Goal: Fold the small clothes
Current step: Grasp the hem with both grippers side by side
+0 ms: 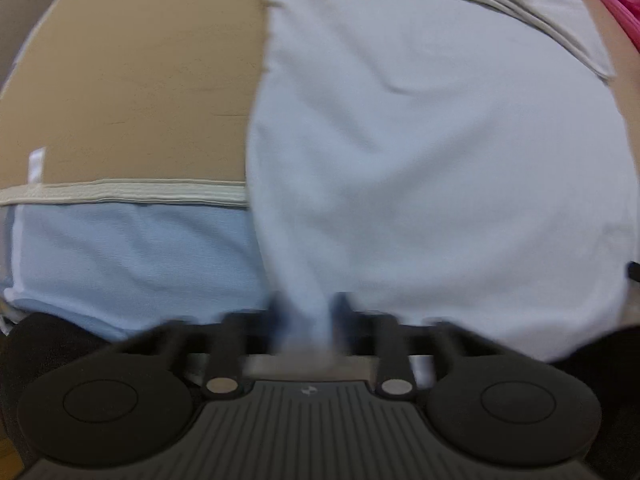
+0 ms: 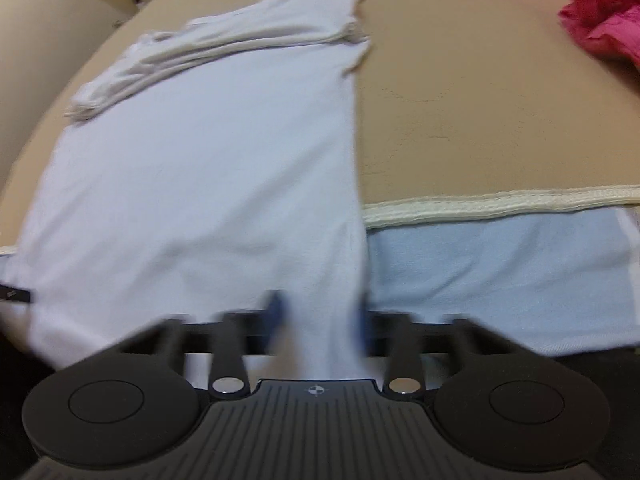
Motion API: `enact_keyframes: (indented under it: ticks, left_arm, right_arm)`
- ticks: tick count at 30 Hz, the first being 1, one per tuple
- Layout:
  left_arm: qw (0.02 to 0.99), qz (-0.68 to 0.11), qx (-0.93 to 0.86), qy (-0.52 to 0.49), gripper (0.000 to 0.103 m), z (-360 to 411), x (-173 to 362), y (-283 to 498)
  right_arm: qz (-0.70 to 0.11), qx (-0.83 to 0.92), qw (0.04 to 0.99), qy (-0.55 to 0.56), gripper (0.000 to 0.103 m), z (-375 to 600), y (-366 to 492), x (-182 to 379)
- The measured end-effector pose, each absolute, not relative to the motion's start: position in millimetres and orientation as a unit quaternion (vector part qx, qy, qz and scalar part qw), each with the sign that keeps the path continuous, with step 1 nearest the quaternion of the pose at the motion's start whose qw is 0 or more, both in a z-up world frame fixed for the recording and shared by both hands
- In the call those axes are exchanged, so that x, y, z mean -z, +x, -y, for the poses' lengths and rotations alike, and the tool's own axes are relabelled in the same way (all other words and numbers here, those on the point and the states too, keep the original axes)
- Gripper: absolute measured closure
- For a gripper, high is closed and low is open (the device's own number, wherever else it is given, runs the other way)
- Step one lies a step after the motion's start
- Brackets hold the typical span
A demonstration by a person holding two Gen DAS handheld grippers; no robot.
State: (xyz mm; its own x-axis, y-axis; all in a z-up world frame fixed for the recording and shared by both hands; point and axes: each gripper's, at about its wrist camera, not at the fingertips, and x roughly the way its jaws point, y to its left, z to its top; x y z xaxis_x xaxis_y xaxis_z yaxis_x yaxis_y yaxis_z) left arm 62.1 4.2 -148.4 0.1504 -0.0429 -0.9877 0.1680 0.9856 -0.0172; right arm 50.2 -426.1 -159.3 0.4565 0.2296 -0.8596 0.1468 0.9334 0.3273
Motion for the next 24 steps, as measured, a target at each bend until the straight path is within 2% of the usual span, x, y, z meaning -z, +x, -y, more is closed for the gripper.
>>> enact_keyframes:
  ticks: [2, 3, 4, 20, 24]
  left_arm:
    - [0.758, -0.645, 0.068, 0.06, 0.089, 2.5, 144.9, 62.9]
    - [0.759, -0.646, 0.064, 0.059, 0.095, 3.1, 143.7, 63.8]
    - [0.758, -0.647, 0.059, 0.051, 0.096, 1.5, 141.7, 65.2]
    - [0.804, -0.586, 0.103, -0.015, 0.098, -17.8, 49.6, 8.0]
    - [0.802, -0.586, 0.119, -0.003, 0.098, -13.0, 39.0, -21.3]
  right_arm:
    - [-0.531, -0.051, 0.822, 0.198, 0.095, 427.3, 51.0, 160.3]
    - [-0.557, -0.039, 0.811, 0.174, 0.096, 427.0, 52.0, 160.6]
    - [-0.56, -0.039, 0.809, 0.175, 0.097, 427.9, 53.7, 160.9]
    - [-0.469, -0.063, 0.851, 0.226, 0.098, 454.8, 17.9, 59.3]
    - [-0.463, -0.072, 0.856, 0.218, 0.098, 452.4, -0.6, 39.6]
